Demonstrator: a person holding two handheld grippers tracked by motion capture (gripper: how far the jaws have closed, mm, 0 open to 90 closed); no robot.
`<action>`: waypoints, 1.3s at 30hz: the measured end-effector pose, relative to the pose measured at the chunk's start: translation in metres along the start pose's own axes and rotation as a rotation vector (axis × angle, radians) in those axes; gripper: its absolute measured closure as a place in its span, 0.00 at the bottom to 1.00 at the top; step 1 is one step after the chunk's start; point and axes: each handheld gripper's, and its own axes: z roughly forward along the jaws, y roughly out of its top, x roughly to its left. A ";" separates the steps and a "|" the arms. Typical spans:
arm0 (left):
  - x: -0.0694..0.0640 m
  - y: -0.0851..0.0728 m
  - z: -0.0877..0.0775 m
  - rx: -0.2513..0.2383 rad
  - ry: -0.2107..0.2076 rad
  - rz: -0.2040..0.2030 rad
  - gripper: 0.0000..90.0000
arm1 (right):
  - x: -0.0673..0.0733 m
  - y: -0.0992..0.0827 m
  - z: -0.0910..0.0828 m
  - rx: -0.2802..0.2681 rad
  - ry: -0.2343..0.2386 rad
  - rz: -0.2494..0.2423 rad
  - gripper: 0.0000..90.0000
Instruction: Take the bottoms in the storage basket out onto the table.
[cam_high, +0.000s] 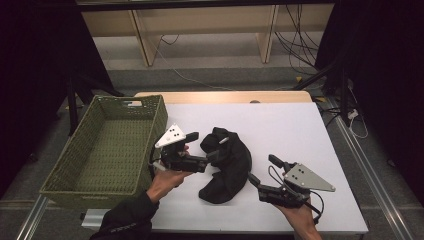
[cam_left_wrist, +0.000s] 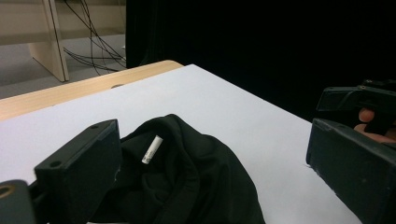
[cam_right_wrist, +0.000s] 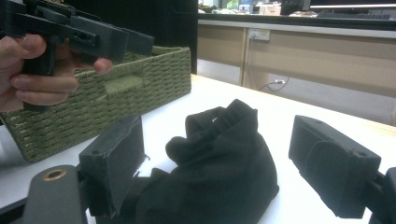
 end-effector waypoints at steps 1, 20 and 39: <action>0.000 0.000 0.000 -0.002 0.003 0.000 0.03 | 0.000 0.000 0.000 0.001 -0.001 0.001 0.21; -0.001 -0.008 -0.010 -0.036 0.025 0.001 0.03 | 0.000 0.000 0.000 -0.003 0.000 -0.002 0.21; -0.006 -0.019 -0.022 -0.076 0.062 0.039 0.03 | 0.000 0.000 0.001 -0.005 0.002 -0.002 0.21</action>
